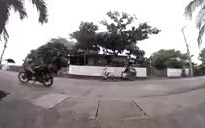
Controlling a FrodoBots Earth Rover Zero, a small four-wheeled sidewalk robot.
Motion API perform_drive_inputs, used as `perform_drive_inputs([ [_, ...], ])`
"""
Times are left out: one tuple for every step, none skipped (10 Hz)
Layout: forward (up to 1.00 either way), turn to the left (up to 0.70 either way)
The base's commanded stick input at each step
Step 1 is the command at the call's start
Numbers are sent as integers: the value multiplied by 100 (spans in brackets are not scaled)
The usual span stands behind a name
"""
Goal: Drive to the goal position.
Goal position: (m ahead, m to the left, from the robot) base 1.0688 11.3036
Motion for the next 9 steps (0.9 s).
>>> perform_drive_inputs([
  [70, 0],
  [70, 0],
  [70, 0],
  [70, 0],
  [70, 0],
  [39, 0],
  [0, 0],
  [0, 0],
  [0, 0],
])
